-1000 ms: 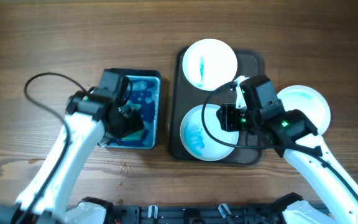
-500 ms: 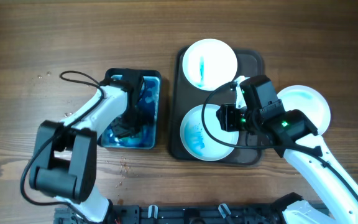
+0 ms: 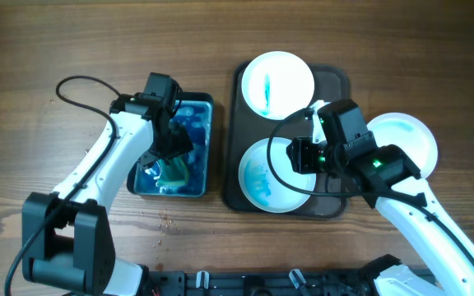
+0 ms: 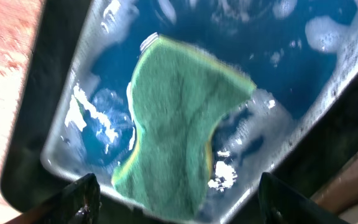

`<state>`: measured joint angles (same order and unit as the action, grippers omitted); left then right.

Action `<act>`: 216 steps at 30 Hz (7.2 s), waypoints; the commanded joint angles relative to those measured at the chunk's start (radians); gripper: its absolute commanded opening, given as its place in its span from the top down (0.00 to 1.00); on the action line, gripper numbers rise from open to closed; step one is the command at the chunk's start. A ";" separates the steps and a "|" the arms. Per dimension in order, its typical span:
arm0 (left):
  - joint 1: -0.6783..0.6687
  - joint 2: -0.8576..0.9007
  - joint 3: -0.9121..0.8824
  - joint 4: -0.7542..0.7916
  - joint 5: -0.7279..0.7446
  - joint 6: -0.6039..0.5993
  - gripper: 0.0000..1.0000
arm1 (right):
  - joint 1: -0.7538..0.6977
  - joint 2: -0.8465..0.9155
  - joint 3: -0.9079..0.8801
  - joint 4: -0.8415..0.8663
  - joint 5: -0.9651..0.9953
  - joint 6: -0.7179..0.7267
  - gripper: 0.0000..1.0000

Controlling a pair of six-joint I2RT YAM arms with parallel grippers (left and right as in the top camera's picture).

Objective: Clean dirty plates on tray and stack at the side
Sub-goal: 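Grasp the green sponge in the water tray with the left gripper and lift, then scrub the stained plate with the sponge held in the left gripper, then return the sponge to the water tray with the left gripper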

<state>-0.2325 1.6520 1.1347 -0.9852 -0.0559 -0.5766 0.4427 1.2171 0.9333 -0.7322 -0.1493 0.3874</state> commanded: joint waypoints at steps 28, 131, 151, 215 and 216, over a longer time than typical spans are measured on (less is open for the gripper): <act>0.014 0.030 -0.018 -0.026 -0.004 0.071 0.56 | 0.005 -0.010 0.014 0.000 -0.008 -0.018 0.51; -0.510 0.486 0.287 0.278 0.514 -0.030 0.96 | -0.205 0.494 -0.212 0.271 -0.055 0.034 0.96; -0.301 0.452 0.288 -0.016 -0.095 -0.060 0.96 | -0.205 0.494 -0.212 0.272 -0.058 0.033 0.96; 0.039 -0.208 0.012 -0.028 0.136 0.078 0.00 | -0.184 0.264 0.035 -0.065 0.108 -0.075 0.96; 0.039 -0.208 0.012 -0.038 0.122 0.080 0.00 | -0.175 0.256 0.069 -0.103 0.130 -0.078 0.96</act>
<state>-0.1947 1.4506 1.1347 -0.9997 0.0769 -0.5240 0.2478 1.5459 0.8673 -0.7681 -0.1585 0.3672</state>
